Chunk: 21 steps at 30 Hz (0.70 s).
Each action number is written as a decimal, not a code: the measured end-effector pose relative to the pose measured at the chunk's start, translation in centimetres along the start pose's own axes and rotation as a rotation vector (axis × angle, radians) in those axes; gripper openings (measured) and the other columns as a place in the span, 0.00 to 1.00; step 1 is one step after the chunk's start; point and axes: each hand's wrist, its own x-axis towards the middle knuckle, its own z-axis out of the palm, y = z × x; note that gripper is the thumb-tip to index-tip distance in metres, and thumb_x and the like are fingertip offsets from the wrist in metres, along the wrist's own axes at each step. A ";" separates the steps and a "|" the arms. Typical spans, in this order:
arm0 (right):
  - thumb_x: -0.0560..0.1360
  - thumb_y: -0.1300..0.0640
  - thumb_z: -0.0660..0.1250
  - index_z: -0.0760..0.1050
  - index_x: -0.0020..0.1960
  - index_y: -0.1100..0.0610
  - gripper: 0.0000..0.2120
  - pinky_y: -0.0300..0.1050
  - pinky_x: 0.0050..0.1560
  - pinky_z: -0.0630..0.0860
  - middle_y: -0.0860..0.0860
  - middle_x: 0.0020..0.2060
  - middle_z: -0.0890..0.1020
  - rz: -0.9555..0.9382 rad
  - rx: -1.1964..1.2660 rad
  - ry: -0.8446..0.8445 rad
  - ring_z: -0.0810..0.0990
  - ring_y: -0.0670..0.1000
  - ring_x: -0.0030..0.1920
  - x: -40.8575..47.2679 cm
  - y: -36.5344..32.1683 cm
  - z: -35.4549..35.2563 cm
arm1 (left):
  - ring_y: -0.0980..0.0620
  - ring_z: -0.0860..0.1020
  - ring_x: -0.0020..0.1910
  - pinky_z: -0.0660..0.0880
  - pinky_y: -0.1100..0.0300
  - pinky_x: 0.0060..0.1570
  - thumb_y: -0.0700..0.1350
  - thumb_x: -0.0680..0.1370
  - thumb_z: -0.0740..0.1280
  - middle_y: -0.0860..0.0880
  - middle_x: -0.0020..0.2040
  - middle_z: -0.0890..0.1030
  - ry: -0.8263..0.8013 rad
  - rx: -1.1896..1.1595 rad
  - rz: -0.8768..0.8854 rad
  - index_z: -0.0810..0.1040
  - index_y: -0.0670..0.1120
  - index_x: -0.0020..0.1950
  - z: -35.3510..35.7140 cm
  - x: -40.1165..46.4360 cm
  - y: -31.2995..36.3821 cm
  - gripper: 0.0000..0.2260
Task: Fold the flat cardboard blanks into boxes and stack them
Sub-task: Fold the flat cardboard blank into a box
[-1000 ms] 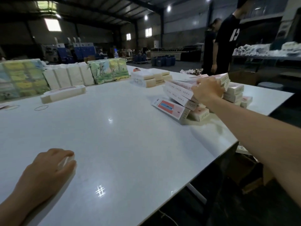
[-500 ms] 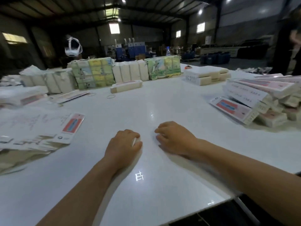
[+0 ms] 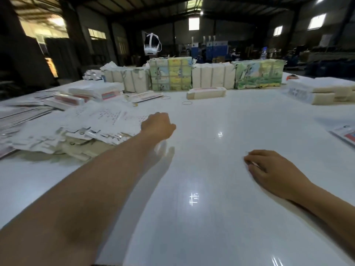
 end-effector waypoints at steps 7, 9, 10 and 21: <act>0.77 0.56 0.63 0.80 0.59 0.51 0.12 0.38 0.54 0.62 0.45 0.62 0.77 0.020 0.004 0.001 0.71 0.48 0.63 0.3 0.0 0.1 | 0.42 0.61 0.65 0.61 0.47 0.59 0.73 0.61 0.68 0.41 0.66 0.64 -0.043 0.259 -0.379 0.68 0.43 0.66 1.3 2.6 -7.7 0.45; 0.77 0.56 0.63 0.80 0.59 0.52 0.12 0.38 0.54 0.62 0.46 0.62 0.77 0.029 0.003 -0.005 0.71 0.48 0.63 0.3 0.0 0.1 | 0.42 0.63 0.65 0.62 0.47 0.60 0.70 0.61 0.71 0.41 0.65 0.65 -0.024 0.194 -0.404 0.65 0.42 0.67 1.1 3.3 -8.1 0.45; 0.77 0.56 0.63 0.79 0.59 0.52 0.13 0.37 0.54 0.61 0.46 0.62 0.77 0.033 0.000 -0.011 0.71 0.48 0.64 0.2 0.0 0.1 | 0.42 0.63 0.65 0.62 0.47 0.60 0.68 0.61 0.73 0.41 0.66 0.66 -0.016 0.148 -0.420 0.65 0.42 0.67 0.8 3.7 -8.3 0.44; 0.78 0.55 0.62 0.79 0.60 0.51 0.13 0.37 0.56 0.61 0.46 0.64 0.76 0.038 -0.003 -0.020 0.70 0.48 0.65 0.2 -0.1 0.1 | 0.44 0.75 0.51 0.75 0.51 0.49 0.47 0.73 0.71 0.41 0.57 0.73 0.321 -0.122 -0.451 0.69 0.43 0.58 0.8 4.0 -10.0 0.18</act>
